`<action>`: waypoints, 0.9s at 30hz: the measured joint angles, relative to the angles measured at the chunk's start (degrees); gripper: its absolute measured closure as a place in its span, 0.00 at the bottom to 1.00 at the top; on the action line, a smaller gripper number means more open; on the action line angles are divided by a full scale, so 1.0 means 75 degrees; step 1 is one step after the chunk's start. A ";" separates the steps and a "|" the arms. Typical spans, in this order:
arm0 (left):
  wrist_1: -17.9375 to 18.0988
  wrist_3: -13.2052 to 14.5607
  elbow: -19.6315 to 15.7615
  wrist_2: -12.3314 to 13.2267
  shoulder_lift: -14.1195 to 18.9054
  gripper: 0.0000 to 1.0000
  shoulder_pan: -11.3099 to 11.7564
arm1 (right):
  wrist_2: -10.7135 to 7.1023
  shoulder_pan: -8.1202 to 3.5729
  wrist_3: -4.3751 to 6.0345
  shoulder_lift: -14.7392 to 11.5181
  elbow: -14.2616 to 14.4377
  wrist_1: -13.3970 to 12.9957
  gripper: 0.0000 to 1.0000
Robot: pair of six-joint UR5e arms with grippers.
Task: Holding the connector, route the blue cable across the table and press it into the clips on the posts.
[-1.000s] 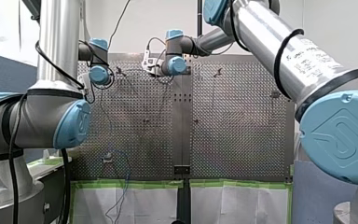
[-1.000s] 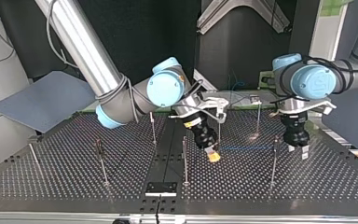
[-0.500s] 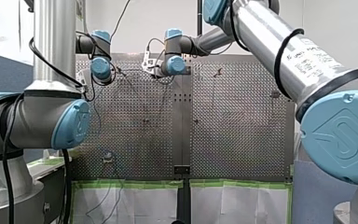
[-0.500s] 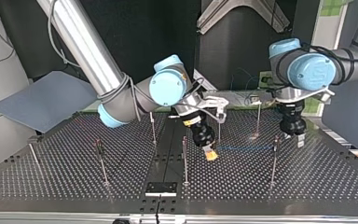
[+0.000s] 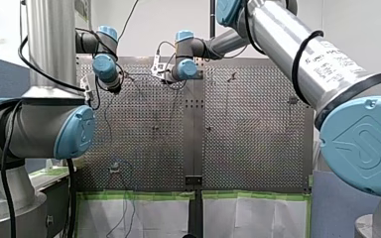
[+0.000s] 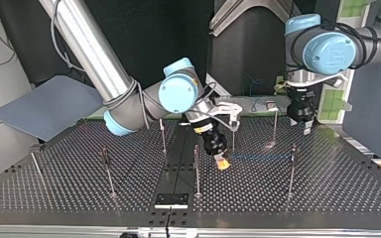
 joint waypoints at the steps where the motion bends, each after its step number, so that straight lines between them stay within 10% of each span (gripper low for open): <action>1: -0.0011 0.0012 -0.0020 0.0041 0.0066 0.00 -0.0013 | 0.0011 -0.0001 0.0000 0.0000 -0.0001 0.0011 1.00; 14: -0.0190 0.0825 -0.0035 0.0814 0.0816 0.00 -0.0268 | 0.0209 -0.0007 0.0000 -0.0002 -0.0002 0.0155 1.00; 27: 0.0110 0.1114 0.0658 0.0789 0.0119 0.00 -0.0617 | 0.0176 -0.0001 0.0003 -0.0001 -0.0002 0.0159 1.00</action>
